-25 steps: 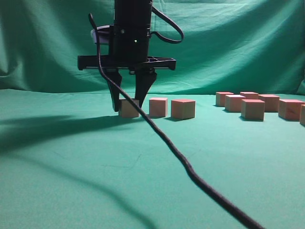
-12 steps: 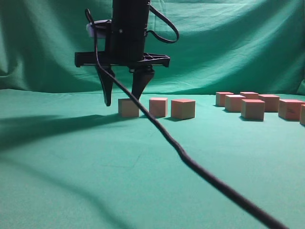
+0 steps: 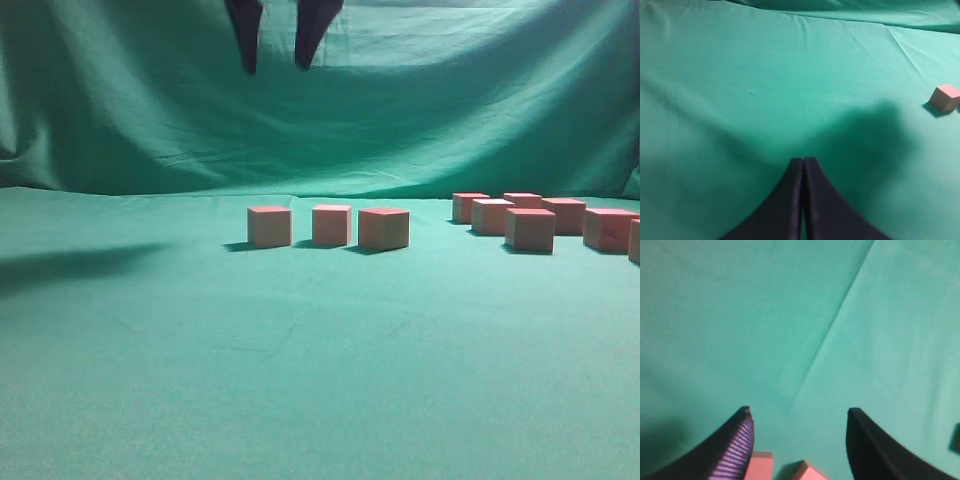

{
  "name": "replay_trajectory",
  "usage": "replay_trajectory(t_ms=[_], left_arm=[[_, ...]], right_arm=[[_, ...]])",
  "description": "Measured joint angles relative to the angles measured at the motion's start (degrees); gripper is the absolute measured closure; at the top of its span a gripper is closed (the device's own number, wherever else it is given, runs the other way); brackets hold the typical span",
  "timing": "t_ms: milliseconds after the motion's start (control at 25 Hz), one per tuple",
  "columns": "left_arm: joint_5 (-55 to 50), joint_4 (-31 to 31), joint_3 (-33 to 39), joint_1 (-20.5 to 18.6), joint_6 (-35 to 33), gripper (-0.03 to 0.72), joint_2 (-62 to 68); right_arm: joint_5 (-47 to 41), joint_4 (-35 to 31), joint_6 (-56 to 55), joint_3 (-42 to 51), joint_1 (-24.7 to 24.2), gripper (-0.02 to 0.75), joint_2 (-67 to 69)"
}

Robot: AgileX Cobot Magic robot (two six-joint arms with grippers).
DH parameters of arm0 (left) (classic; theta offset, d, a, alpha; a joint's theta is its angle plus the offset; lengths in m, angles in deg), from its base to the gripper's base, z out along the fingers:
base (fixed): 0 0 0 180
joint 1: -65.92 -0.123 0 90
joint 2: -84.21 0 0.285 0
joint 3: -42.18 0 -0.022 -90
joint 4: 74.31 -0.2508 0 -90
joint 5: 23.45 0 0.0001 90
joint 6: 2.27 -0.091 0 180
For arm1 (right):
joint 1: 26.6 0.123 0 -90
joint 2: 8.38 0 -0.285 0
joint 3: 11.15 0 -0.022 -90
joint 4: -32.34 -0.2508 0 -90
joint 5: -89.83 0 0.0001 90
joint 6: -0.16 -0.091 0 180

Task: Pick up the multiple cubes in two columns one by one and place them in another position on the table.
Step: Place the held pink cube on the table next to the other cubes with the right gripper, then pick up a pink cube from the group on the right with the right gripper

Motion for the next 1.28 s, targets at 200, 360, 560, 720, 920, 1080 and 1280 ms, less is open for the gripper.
replay_trajectory(t_ms=[200, 360, 560, 720, 920, 1080, 1280], left_arm=[[0.0, 0.0, 0.0, 0.0, 0.0, 0.688, 0.0], [0.0, 0.0, 0.0, 0.0, 0.0, 0.688, 0.0], [0.0, 0.0, 0.0, 0.0, 0.0, 0.688, 0.0], [0.0, 0.0, 0.0, 0.0, 0.0, 0.688, 0.0], [0.0, 0.0, 0.0, 0.0, 0.0, 0.688, 0.0], [0.0, 0.0, 0.0, 0.0, 0.0, 0.688, 0.0], [0.0, 0.0, 0.0, 0.0, 0.0, 0.688, 0.0]], right_arm=[[-0.9, -0.8, 1.1, 2.6, -1.0, 0.378, -8.3], [-0.9, -1.3, 2.0, 13.5, -4.7, 0.378, -19.2], [-0.9, -4.3, 2.0, 33.4, -14.3, 0.378, -31.9], [-0.8, -6.8, 2.0, 48.2, -23.0, 0.378, -37.8], [3.4, -11.0, 2.2, 63.8, -31.0, 0.378, -40.4], [13.4, -14.8, 4.7, 72.9, -32.2, 0.378, -40.4], [20.9, -15.7, 7.5, 76.7, -32.2, 0.378, -37.9]])
